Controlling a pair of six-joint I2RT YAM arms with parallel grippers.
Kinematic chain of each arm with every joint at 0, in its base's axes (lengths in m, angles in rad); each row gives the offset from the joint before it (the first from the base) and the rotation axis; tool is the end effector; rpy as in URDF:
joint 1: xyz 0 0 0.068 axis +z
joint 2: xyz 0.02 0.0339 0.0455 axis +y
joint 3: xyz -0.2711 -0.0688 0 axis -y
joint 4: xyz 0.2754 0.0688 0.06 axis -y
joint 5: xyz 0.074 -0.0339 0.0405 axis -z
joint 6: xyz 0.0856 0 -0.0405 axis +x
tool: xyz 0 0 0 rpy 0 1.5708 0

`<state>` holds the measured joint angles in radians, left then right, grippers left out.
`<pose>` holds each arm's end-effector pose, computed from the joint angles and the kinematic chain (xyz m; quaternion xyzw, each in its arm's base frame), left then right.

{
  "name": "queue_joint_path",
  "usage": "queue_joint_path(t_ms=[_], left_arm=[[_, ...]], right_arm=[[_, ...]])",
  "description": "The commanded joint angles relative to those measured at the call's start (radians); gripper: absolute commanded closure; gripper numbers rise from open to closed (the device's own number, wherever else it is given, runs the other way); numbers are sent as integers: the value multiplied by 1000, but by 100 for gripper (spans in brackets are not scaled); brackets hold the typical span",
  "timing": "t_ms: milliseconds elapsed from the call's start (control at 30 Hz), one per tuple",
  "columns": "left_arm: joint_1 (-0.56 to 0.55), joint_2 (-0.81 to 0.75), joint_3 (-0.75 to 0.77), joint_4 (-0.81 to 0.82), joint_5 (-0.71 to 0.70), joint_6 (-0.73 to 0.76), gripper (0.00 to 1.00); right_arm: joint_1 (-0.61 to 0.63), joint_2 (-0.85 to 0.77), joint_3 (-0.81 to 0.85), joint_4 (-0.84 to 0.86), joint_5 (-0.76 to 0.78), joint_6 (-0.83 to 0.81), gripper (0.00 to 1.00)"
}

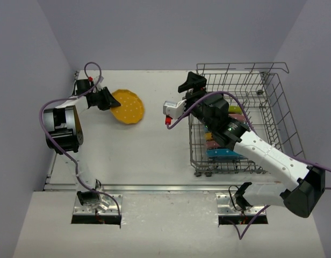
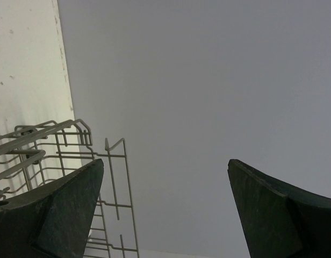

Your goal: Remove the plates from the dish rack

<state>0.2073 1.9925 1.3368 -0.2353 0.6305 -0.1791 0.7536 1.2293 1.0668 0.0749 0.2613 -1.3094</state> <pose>0.4760 0.0485 0.1292 -0.0706 0.8995 -0.2878 0.3210 0.2826 0.2349 0.3699 -0.5821 0.4510 -0.2761 0.6177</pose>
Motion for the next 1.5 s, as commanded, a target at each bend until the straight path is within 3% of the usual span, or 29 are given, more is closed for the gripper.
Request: queue_joint_path(t_ms=[0,300,467,700,800,1000,1033,1100,1300,1467], left_arm=[[-31,19,-96,-113,-262,173,75],[-28,33,-151,-156,-227,175,70],[-13,92,-107,-183,-137,175,61],[-11,119,-81,-172,-164,174,52],[-14,108,-59,-186,-225,167,44],[-14,-17,-55,-202,-447,177,40],[-14,-37,-56,-202,-473,205,39],[-14,-79,-56,-200,-553,229,27],[-13,-197,-24,-239,-626,285,25],[-38,-383,-54,-240,-436,338,25]], right_arm=[[-7,-39,28,19,16,35,1],[-7,-55,38,-10,21,64,1],[-7,-70,33,-33,20,73,1],[-7,-73,38,-48,17,76,1],[-7,-66,47,-50,22,73,1],[-15,-57,67,-86,44,65,1],[-19,-57,72,-111,41,67,1],[-39,-52,95,-157,33,80,1],[-146,2,246,-444,-41,174,1],[-340,122,462,-779,-247,235,4]])
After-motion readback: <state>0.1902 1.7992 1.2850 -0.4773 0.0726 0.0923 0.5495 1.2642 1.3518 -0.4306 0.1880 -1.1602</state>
